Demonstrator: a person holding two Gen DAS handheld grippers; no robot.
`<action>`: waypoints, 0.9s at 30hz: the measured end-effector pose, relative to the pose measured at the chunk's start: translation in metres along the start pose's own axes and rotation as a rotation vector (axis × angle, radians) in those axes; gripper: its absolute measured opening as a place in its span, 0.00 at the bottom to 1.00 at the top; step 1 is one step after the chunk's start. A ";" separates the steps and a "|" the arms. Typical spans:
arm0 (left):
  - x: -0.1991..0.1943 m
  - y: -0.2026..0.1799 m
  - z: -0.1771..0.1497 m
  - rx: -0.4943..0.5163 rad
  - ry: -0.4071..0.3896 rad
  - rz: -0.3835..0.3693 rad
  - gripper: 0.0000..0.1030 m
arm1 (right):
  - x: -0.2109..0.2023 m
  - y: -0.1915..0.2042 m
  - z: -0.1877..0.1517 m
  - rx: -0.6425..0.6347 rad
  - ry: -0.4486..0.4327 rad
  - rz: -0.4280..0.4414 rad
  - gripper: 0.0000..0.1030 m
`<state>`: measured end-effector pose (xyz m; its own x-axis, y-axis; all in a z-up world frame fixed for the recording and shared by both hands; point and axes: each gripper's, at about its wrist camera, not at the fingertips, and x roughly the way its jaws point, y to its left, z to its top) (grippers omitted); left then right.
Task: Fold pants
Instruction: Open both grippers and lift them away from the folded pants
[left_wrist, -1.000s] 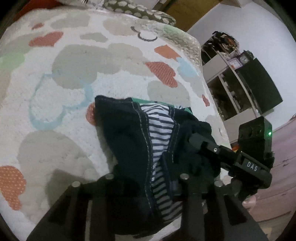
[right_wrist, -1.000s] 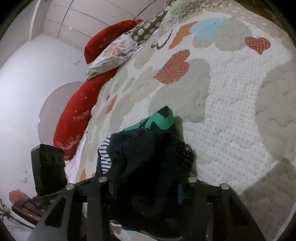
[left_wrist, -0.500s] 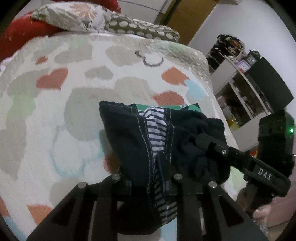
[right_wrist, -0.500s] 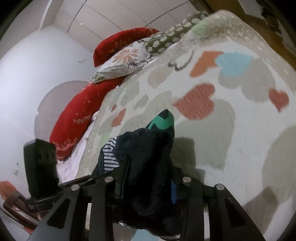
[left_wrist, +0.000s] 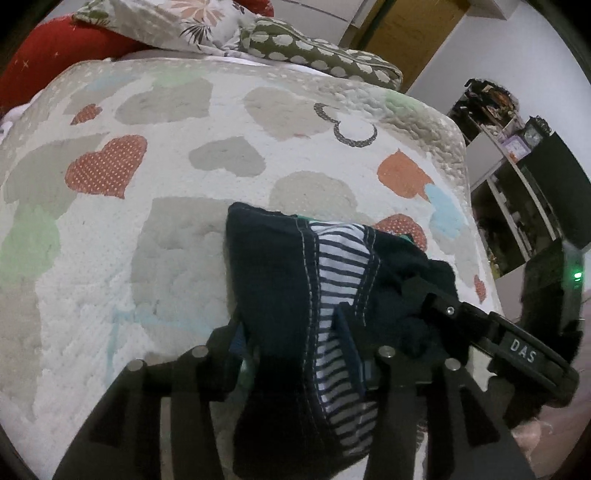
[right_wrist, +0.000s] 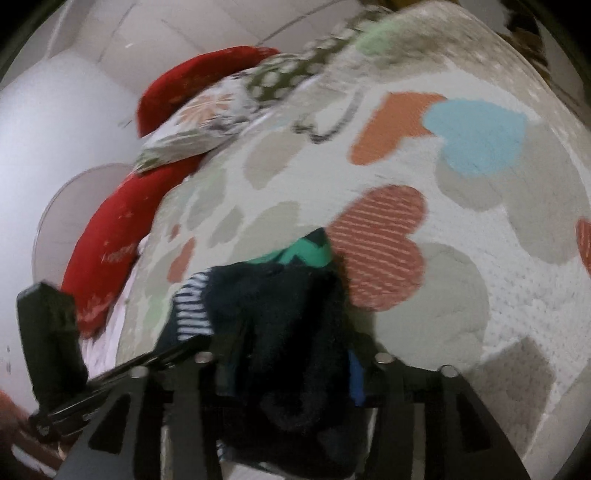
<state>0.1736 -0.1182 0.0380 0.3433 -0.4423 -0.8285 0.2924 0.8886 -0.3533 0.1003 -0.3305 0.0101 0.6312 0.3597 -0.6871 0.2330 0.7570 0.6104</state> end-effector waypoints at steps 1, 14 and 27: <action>-0.004 0.000 0.000 -0.002 0.000 -0.007 0.44 | 0.000 -0.006 0.000 0.025 0.004 0.018 0.55; -0.022 -0.012 -0.061 0.047 -0.009 0.118 0.44 | -0.060 0.028 -0.047 -0.122 -0.108 -0.076 0.38; -0.113 -0.024 -0.116 0.065 -0.242 0.229 0.76 | -0.108 0.021 -0.083 -0.105 -0.154 -0.146 0.48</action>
<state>0.0241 -0.0755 0.0894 0.6066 -0.2547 -0.7531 0.2363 0.9623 -0.1351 -0.0242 -0.3080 0.0647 0.7037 0.1609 -0.6920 0.2572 0.8503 0.4592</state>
